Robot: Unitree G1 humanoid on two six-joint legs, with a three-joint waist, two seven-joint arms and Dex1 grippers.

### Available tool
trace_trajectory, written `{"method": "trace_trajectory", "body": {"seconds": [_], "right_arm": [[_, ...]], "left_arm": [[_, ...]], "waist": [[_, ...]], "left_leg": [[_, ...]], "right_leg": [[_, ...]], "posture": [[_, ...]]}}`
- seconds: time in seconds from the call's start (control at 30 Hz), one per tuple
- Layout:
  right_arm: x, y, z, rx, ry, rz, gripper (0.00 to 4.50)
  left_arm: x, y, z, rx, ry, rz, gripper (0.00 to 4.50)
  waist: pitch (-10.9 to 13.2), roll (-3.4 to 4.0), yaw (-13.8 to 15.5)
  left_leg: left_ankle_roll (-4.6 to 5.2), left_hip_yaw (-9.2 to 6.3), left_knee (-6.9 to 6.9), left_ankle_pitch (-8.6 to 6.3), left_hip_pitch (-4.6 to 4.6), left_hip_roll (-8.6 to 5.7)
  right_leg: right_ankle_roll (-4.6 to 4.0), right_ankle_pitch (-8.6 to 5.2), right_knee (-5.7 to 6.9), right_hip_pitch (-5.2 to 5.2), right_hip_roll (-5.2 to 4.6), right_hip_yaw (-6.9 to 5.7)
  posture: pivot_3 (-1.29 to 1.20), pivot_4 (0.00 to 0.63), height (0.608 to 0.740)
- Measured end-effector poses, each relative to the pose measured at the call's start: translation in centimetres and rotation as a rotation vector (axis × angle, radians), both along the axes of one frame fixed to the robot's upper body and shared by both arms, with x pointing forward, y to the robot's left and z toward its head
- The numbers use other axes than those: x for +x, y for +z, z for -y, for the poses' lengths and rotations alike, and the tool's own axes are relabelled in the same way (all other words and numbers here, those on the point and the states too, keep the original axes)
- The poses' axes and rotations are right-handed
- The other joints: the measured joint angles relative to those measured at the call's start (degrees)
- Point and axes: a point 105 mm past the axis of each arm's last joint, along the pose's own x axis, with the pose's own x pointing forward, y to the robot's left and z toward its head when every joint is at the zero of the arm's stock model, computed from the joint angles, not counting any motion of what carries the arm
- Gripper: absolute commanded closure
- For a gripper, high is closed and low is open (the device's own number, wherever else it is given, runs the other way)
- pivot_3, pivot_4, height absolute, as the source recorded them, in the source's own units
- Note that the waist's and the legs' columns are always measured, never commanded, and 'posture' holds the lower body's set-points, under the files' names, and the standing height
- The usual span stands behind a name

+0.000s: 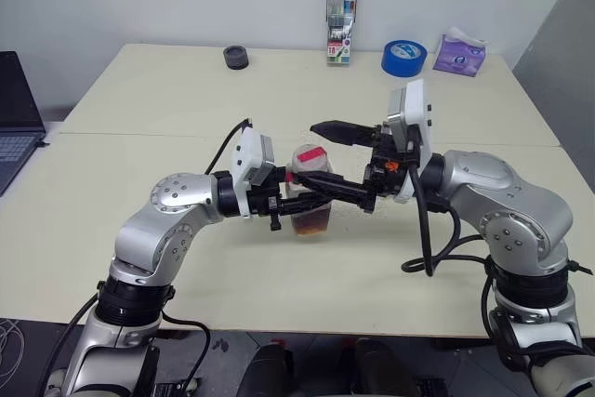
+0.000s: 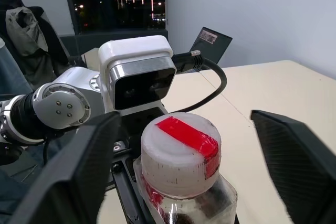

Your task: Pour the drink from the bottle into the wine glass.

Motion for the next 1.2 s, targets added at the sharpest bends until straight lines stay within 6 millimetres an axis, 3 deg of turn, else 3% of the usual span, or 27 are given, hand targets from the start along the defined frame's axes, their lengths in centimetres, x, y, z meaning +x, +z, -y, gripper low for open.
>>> {"method": "trace_trajectory", "body": {"seconds": [0.13,0.5,0.87,0.97,1.1,1.13,1.2], "right_arm": [[-0.2,-0.2,-0.2,-0.011,0.022,0.005,2.70],[0.1,-0.3,-0.1,-0.031,0.054,0.035,2.75],[2.0,-0.1,0.7,-0.234,0.433,0.137,2.75],[2.5,0.0,1.3,-0.262,0.422,0.125,1.71],[3.3,-0.6,4.9,-0.303,0.266,0.027,0.30],[2.9,-0.8,5.2,-0.297,0.258,-0.005,0.03],[1.7,-0.9,4.9,-0.277,0.264,-0.038,0.03]], "left_arm": [[0.0,0.0,0.0,0.001,0.004,0.001,2.76],[0.1,-0.1,-0.1,0.011,0.015,0.004,2.76],[-0.5,-0.8,0.4,0.042,-0.025,-0.022,2.76],[-0.5,-0.7,0.6,0.029,-0.023,-0.020,2.76],[-0.5,-0.2,0.7,0.001,-0.026,-0.013,2.76],[-0.5,-0.1,0.7,-0.001,-0.024,-0.011,2.76],[-0.5,0.0,0.6,-0.004,-0.022,-0.007,2.76]], "waist": [[0.00,0.00,-0.02],[0.00,0.00,-0.42],[0.01,0.00,-0.67],[0.01,0.00,-0.54],[0.03,-0.04,0.60],[0.03,-0.04,0.73],[0.05,-0.02,0.60]], "left_leg": [[0.00,0.00,0.00,0.00,0.00,0.00],[0.01,0.00,0.01,0.00,0.00,0.00],[0.02,0.00,0.01,-0.01,0.03,0.02],[0.00,0.00,0.03,0.00,-0.02,0.01],[-0.01,0.01,0.08,0.00,-0.10,-0.02],[-0.01,0.02,0.07,0.00,-0.10,-0.02],[-0.01,0.02,0.05,0.00,-0.08,0.00]], "right_leg": [[0.00,0.00,0.00,0.00,0.00,0.00],[0.00,0.00,0.01,0.00,0.00,0.00],[0.00,0.00,0.02,0.01,0.02,-0.02],[0.00,0.00,-0.03,0.01,-0.02,-0.01],[0.00,0.00,-0.13,0.01,-0.09,-0.03],[0.00,0.00,-0.13,0.00,-0.08,-0.03],[0.00,0.00,-0.09,-0.03,-0.05,0.01]], "posture": [[0.00,0.150,0.740],[0.00,0.150,0.740],[0.00,0.150,0.740],[0.00,0.150,0.740],[0.00,0.150,0.740],[0.00,0.150,0.740],[0.00,0.150,0.740]]}}
